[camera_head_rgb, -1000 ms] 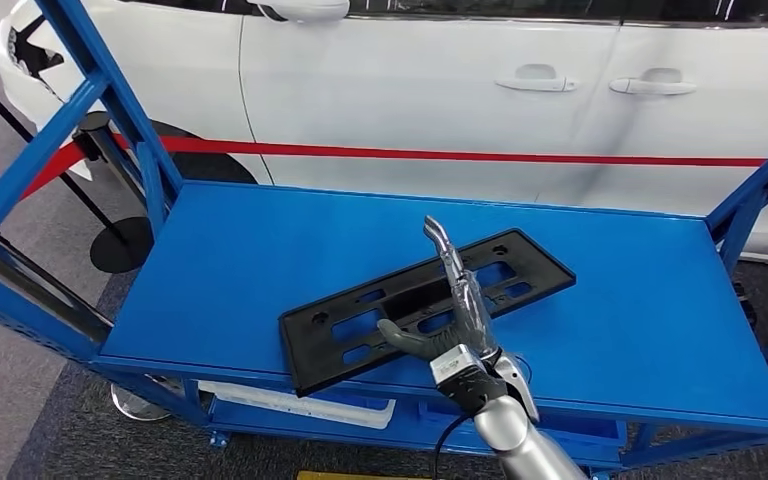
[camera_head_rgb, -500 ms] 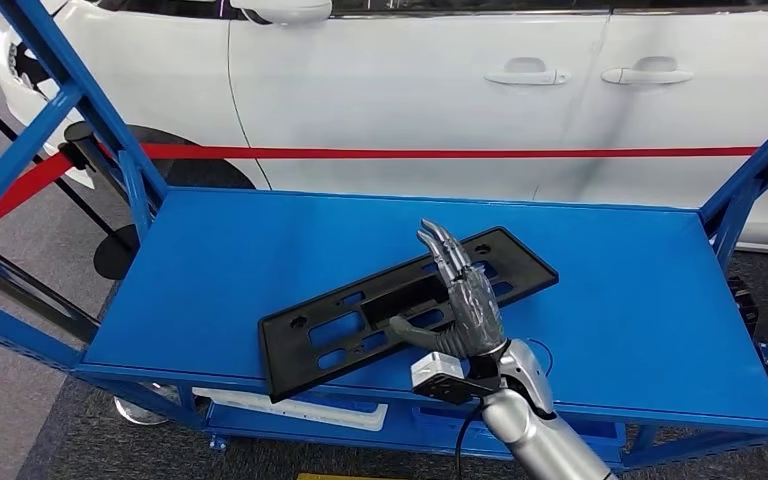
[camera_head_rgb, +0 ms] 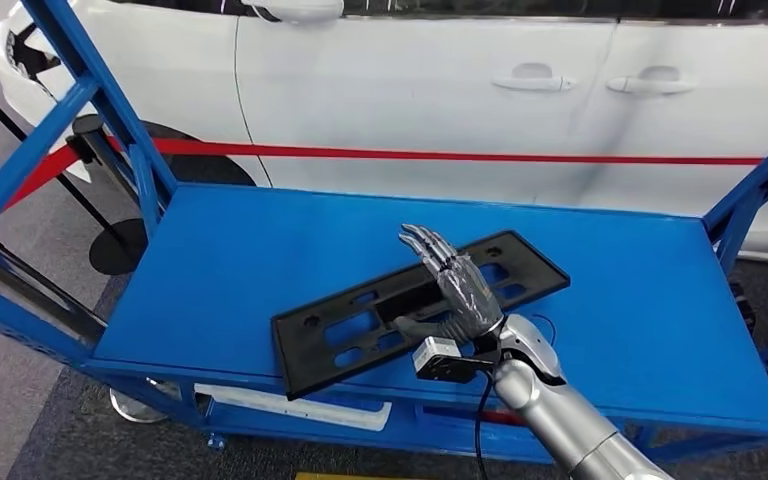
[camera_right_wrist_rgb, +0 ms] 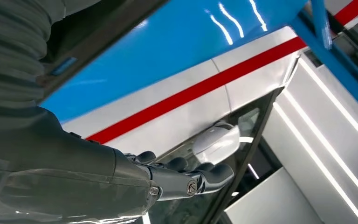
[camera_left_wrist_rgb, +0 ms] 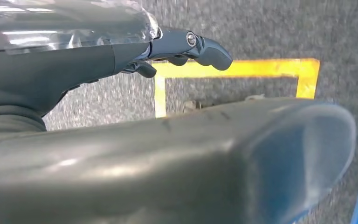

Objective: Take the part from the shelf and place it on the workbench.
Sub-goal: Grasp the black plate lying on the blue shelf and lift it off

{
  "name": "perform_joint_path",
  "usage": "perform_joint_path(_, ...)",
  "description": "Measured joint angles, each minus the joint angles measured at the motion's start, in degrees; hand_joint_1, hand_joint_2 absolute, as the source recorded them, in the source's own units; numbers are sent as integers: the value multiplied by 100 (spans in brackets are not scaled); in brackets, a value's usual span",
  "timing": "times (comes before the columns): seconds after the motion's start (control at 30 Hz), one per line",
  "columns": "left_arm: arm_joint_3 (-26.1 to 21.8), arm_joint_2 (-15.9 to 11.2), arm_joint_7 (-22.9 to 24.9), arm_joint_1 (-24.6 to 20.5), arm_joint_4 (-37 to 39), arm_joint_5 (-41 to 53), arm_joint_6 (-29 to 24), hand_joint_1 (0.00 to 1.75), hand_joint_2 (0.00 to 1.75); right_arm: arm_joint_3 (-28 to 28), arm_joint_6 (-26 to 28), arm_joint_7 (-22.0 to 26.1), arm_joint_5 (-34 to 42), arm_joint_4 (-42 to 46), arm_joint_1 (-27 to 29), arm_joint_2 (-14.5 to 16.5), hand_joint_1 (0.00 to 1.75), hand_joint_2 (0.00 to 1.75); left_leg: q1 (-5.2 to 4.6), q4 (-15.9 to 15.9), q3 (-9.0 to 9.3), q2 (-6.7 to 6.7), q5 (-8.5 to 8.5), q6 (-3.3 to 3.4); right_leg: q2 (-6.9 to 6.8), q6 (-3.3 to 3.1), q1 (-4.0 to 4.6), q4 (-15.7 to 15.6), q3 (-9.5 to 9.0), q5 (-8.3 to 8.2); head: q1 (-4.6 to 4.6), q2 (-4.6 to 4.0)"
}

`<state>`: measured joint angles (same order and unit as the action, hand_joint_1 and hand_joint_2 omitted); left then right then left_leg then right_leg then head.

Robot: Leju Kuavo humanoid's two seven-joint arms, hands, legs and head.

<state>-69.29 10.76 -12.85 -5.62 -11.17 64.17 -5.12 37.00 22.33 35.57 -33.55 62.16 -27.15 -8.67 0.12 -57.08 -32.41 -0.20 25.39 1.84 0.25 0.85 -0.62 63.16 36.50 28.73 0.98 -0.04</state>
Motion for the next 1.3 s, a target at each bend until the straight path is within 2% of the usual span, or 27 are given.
perform_joint_path(0.07,0,-8,2,-6,1,-7,-10,0,0,84,-77,42,116,-163,-128,-10,0,175,-6,5,1,7,-5,20,-1,31,-19,703,331,330,-6,0)
perform_joint_path(0.1,0,-11,7,-6,1,-11,-13,0,0,121,-130,68,176,-235,-157,-12,0,175,-6,0,1,5,-2,24,-3,47,-30,999,477,417,-6,0)
perform_joint_path(0.13,0,-14,12,-2,2,-14,-14,0,0,154,-191,91,232,-298,-176,-14,0,175,-3,-8,3,0,2,22,-5,61,-42,1120,545,400,-6,0)
perform_joint_path(0.17,0,-16,19,3,2,-15,-14,0,0,185,-253,111,289,-358,-202,-16,0,175,2,-22,3,-7,10,14,-9,73,-57,1030,512,279,-6,0)
perform_joint_path(0.23,0,-17,31,6,2,-11,-5,0,0,243,-387,160,421,-466,-309,-16,0,175,10,-85,-5,-16,51,-27,-21,87,-91,365,202,-91,-7,0)
perform_joint_path(0.27,0,-20,37,2,2,-7,0,0,0,278,-457,187,508,-518,-378,-15,0,175,1,-135,-23,-18,82,-60,-21,76,-91,42,53,-211,-5,0)
perform_joint_path(0.3,0,-25,43,-3,1,1,2,0,0,314,-524,211,609,-565,-438,-11,0,175,-8,-173,-42,-18,106,-93,-20,55,-90,-168,-41,-267,-1,0)
perform_joint_path(0.33,0,-32,51,-7,0,10,2,0,0,351,-578,231,717,-608,-482,-8,0,175,-18,-195,-58,-18,119,-124,-16,25,-79,-249,-70,-259,4,0)
perform_joint_path(0.43,0,-61,79,-3,0,27,-19,0,0,448,-652,286,1018,-725,-558,10,0,175,-3,-212,-74,-18,144,-214,-9,-88,-59,-276,-67,-276,9,0)
perform_joint_path(0.47,0,-70,86,-2,0,28,-28,0,0,478,-669,299,1091,-755,-586,27,0,175,5,-287,-102,-16,207,-247,-9,-124,-64,-292,-71,-286,12,0)
perform_joint_path(0.53,0,-87,112,-5,0,26,-48,0,0,534,-726,329,1238,-785,-626,68,0,175,17,-747,-301,-12,488,-299,-13,-169,-72,-311,-80,-296,19,0)
perform_joint_path(0.6,-1,-99,162,-1,1,8,-73,0,0,578,-805,382,1442,-795,-623,98,0,175,25,-1498,-656,-12,830,-326,-23,-186,-58,-311,-77,-293,22,0)
perform_joint_path(0.63,-5,-104,198,10,1,-14,-85,0,0,601,-834,404,1543,-791,-607,112,0,175,26,-1757,-783,-12,899,-330,-27,-190,-51,-310,-77,-291,22,0)
perform_joint_path(0.67,-12,-107,237,23,1,-42,-98,0,0,627,-843,414,1629,-772,-584,125,0,175,26,-1814,-814,-12,857,-324,-27,-191,-45,-307,-79,-291,22,0)
perform_joint_path(0.7,-20,-108,276,35,1,-72,-112,0,0,655,-837,416,1692,-739,-558,142,0,175,26,-1640,-734,-12,707,-308,-23,-191,-41,-306,-86,-291,22,0)
perform_joint_path(0.77,-40,-111,328,38,1,-127,-137,0,0,698,-811,417,1772,-634,-510,183,0,175,15,-838,-350,-13,305,-243,-14,-187,-30,-305,-102,-290,21,0)
perform_joint_path(0.8,-49,-115,341,31,1,-145,-146,0,0,709,-802,417,1789,-585,-496,204,0,175,3,-491,-185,-15,177,-211,-9,-175,-22,-305,-103,-293,21,0)
perform_joint_path(0.83,-57,-119,349,25,1,-155,-152,0,0,717,-796,416,1799,-546,-485,221,0,175,-12,-274,-86,-16,114,-181,-8,-155,-17,-308,-100,-301,20,0)
perform_joint_path(0.9,-66,-125,361,21,1,-159,-156,0,0,730,-789,413,1815,-494,-461,239,0,175,-34,-181,-55,-21,96,-142,-11,-97,-16,-329,-94,-333,19,0)
perform_joint_path(0.97,-69,-127,373,28,1,-157,-155,0,0,739,-774,411,1870,-448,-428,242,0,175,-5,-96,-43,-14,21,-79,-13,-32,-12,-324,-88,-304,16,0)
perform_joint_path(1.0,-70,-128,375,27,2,-160,-155,0,0,742,-762,414,1915,-427,-417,242,0,175,9,-46,-40,-6,-24,-41,-12,-7,-9,-229,-51,-199,12,0)
perform_joint_path(1.03,-72,-128,376,22,2,-164,-155,0,0,744,-749,417,1965,-409,-407,241,0,175,21,-3,-46,2,-66,-12,-13,9,-7,-21,29,-22,9,0)
perform_joint_path(1.1,-74,-126,372,13,2,-168,-151,0,0,753,-720,422,2065,-391,-373,252,0,175,1,-3,-101,8,-108,18,-14,20,-13,702,295,431,4,0)
perform_joint_path(1.13,-74,-123,370,13,2,-162,-146,0,0,759,-707,423,2102,-387,-350,263,0,175,-6,-10,-132,8,-120,20,-16,22,-14,1023,402,571,5,0)
perform_joint_path(1.17,-74,-120,376,14,2,-146,-141,0,0,764,-693,423,2130,-387,-326,283,0,175,-10,-21,-163,8,-132,21,-17,22,-15,1171,423,594,5,0)
perform_joint_path(1.2,-73,-117,392,14,2,-128,-138,0,0,768,-685,423,2148,-386,-310,311,0,175,-12,-35,-190,7,-142,15,-18,18,-15,1075,325,500,5,0)
perform_joint_path(1.3,-72,-104,447,7,2,-78,-169,0,0,780,-680,426,2172,-365,-299,425,0,175,-18,-101,-253,3,-155,-29,-21,-24,-6,-6,-366,82,6,-1)
